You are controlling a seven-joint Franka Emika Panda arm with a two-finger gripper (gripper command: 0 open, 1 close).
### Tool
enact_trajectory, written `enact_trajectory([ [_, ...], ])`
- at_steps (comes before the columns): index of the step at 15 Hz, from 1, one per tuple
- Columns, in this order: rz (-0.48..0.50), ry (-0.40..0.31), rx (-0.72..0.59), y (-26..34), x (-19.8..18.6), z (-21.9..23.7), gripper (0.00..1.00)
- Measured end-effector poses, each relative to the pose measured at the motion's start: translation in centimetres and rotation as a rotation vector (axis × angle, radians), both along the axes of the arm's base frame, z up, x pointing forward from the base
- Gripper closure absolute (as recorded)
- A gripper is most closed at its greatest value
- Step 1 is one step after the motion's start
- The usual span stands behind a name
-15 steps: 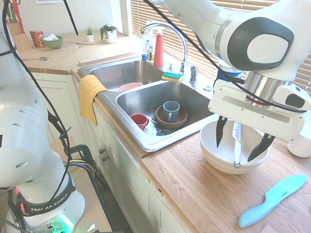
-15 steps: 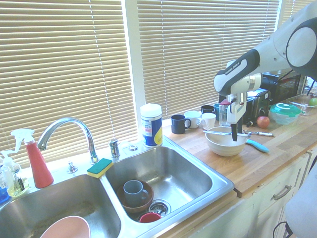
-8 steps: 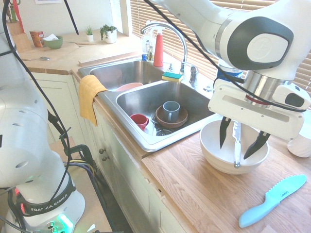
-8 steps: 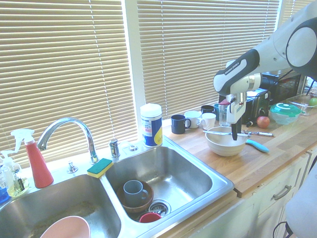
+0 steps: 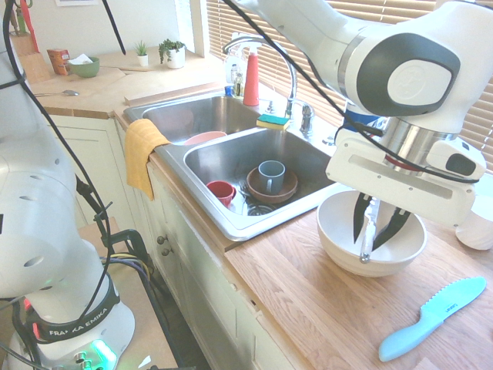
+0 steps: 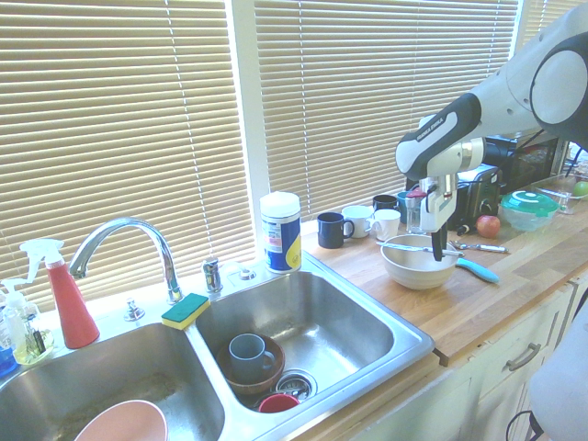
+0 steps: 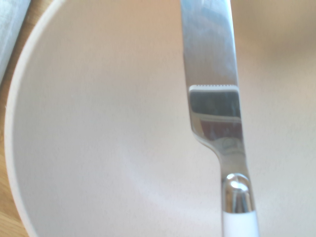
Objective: Put the knife into the sink
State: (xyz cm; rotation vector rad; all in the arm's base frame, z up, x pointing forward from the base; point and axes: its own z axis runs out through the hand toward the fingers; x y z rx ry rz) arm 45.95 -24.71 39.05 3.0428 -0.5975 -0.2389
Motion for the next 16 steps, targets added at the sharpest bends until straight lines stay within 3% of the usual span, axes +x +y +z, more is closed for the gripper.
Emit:
enact_trajectory([
  [5, -0.03, -0.005, 0.004, -0.1, -0.3, -0.1, 1.0],
  [9, -0.136, -0.114, -0.011, 1.6, 0.1, 4.7, 1.0],
  [13, -0.247, -0.233, -0.042, 9.8, 0.9, 11.5, 1.0],
  [16, -0.326, -0.25, -0.062, 18.0, 1.8, 11.3, 1.0],
])
